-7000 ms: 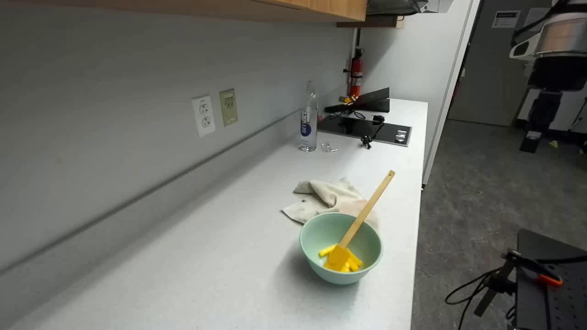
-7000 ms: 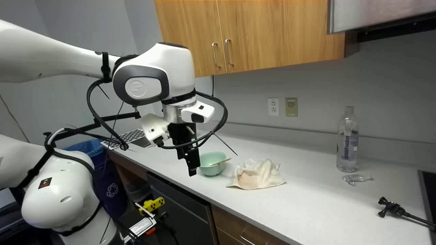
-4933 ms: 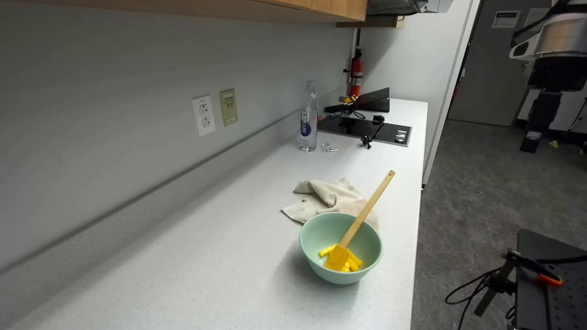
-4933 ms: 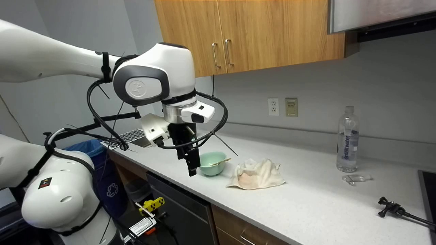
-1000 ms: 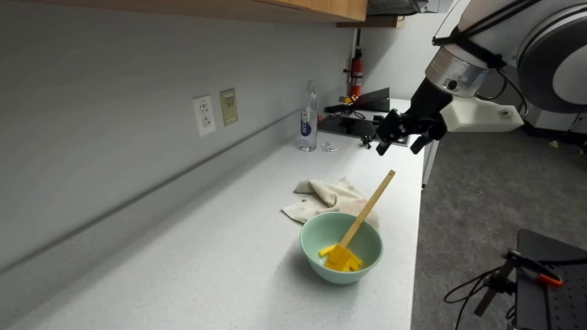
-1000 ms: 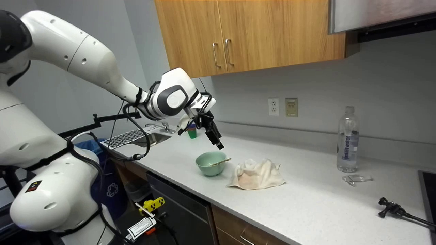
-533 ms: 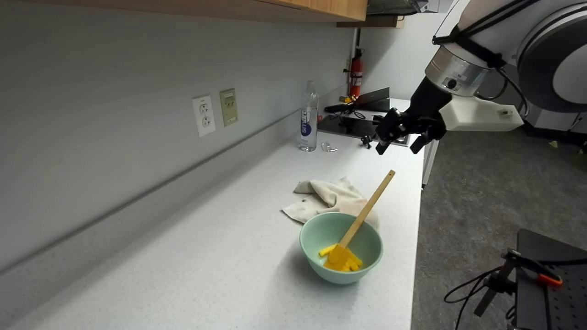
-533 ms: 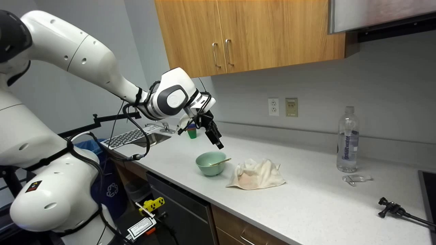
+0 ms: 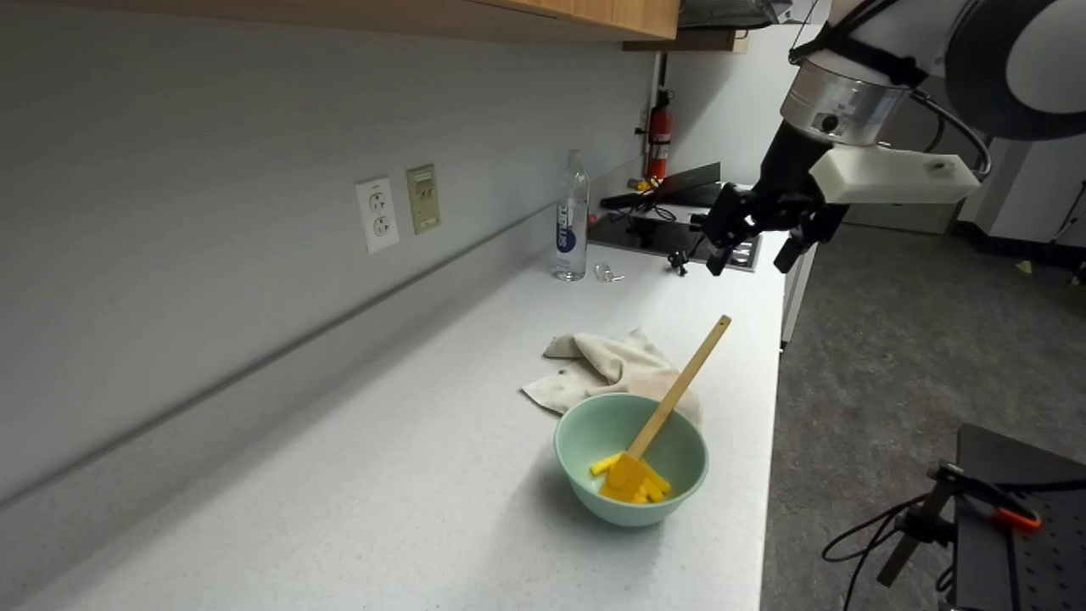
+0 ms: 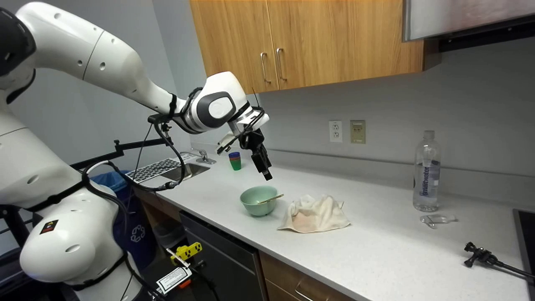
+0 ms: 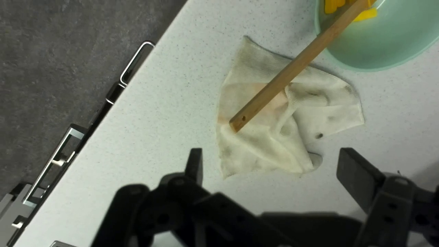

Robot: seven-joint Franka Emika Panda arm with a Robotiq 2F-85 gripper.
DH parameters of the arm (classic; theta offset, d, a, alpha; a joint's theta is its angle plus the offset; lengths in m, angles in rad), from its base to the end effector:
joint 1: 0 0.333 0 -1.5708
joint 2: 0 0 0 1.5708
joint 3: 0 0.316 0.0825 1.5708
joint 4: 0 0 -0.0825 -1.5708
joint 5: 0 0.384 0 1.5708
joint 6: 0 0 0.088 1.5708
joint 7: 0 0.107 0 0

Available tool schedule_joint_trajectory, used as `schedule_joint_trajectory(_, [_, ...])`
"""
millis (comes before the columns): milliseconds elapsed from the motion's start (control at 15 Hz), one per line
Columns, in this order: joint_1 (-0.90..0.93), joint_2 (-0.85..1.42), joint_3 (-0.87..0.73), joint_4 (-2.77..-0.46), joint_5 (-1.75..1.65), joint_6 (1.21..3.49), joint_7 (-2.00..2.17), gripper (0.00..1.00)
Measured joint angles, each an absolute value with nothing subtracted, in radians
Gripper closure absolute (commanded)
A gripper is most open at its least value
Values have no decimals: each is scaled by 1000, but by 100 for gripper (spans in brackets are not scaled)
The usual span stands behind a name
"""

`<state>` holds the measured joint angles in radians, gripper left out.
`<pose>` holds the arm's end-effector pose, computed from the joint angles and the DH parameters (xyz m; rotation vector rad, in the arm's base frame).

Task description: Use the spatula to stir the contents in the green bowl

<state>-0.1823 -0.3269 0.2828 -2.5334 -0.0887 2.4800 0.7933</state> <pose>0.4469 0.0461 0.4121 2.9264 -0.9573 0.4632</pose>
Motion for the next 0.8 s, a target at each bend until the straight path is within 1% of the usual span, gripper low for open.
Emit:
schedule_joint_trajectory(267, [-135,-270,240,-2470,-58,2430,801,0])
schedule_joint_trajectory(800, [-65,-101,228,-2423,-31,2500,1059,0])
